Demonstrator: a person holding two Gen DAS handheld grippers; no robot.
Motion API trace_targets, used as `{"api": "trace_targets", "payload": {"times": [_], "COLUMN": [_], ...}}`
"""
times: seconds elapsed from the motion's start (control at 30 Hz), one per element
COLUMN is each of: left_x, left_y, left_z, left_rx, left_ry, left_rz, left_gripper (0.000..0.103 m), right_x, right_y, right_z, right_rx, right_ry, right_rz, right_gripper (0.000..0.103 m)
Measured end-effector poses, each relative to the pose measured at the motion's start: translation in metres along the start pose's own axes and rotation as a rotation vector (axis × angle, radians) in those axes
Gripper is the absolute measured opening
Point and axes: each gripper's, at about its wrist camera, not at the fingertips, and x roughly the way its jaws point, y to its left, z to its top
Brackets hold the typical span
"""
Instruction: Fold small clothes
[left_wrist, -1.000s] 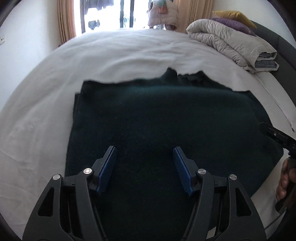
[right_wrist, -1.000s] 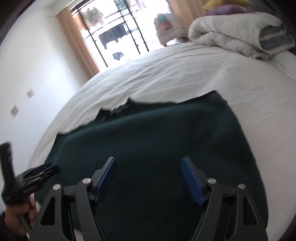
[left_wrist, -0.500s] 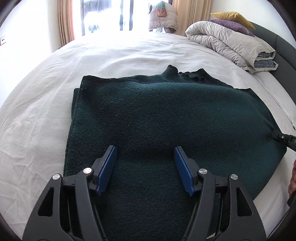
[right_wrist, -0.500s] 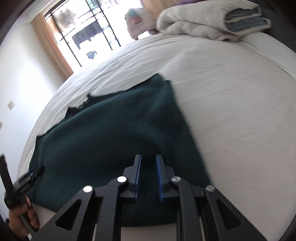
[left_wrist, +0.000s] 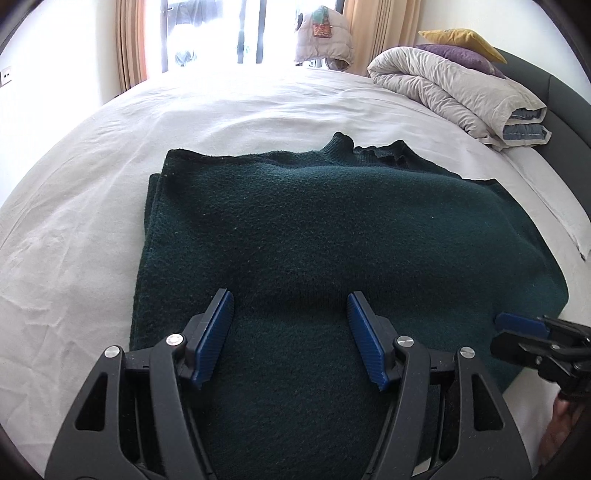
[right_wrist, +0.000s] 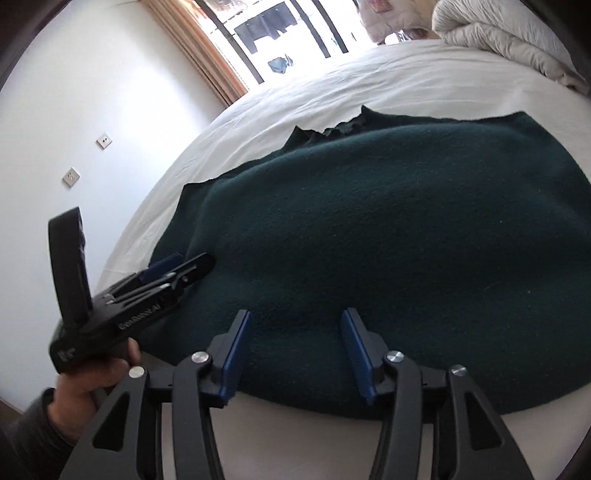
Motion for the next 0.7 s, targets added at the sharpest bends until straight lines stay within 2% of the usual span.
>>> {"api": "trace_targets", "payload": {"times": [0.07, 0.13, 0.2, 0.23, 0.3, 0.33, 0.37, 0.4, 0.43, 0.53, 0.6, 0.7], "left_x": [-0.006, -0.018, -0.034, -0.046, -0.064, -0.075, -0.085, -0.092, -0.101, -0.111, -0.109, -0.105], "left_y": [0.003, 0.012, 0.024, 0.035, 0.055, 0.066, 0.076, 0.083, 0.092, 0.111, 0.112, 0.104], "left_z": [-0.003, -0.009, -0.018, -0.024, -0.037, -0.046, -0.055, -0.061, -0.07, -0.095, -0.105, -0.11], "left_rx": [-0.009, -0.041, -0.102, -0.158, -0.27, -0.336, -0.406, -0.455, -0.535, -0.74, -0.822, -0.86], "left_ry": [-0.005, -0.019, -0.041, -0.056, -0.082, -0.095, -0.107, -0.114, -0.133, -0.127, -0.098, -0.084], "left_rz": [-0.004, -0.011, -0.049, -0.076, -0.124, -0.144, -0.152, -0.154, -0.173, -0.253, -0.3, -0.347], "left_gripper": [0.063, 0.063, 0.063, 0.063, 0.064, 0.067, 0.072, 0.085, 0.09, 0.091, 0.091, 0.091], "right_x": [-0.007, -0.02, -0.032, -0.041, -0.056, -0.061, -0.065, -0.068, -0.07, -0.067, -0.068, -0.065], "right_y": [-0.01, -0.027, -0.047, -0.054, -0.058, -0.057, -0.056, -0.054, -0.048, -0.038, -0.034, -0.027], "right_z": [0.001, 0.0, 0.002, 0.002, 0.001, 0.0, 0.0, 0.0, -0.001, 0.001, 0.0, 0.002], "right_rx": [0.025, 0.071, 0.154, 0.186, 0.215, 0.218, 0.222, 0.23, 0.232, 0.234, 0.246, 0.261], "right_ry": [-0.015, -0.05, -0.085, -0.103, -0.144, -0.165, -0.179, -0.192, -0.2, -0.21, -0.209, -0.21], "right_rz": [-0.017, -0.091, -0.134, -0.143, -0.164, -0.16, -0.135, -0.1, -0.078, -0.014, 0.027, 0.078], "right_gripper": [0.053, 0.052, 0.051, 0.051, 0.062, 0.063, 0.063, 0.063, 0.063, 0.063, 0.063, 0.063]}}
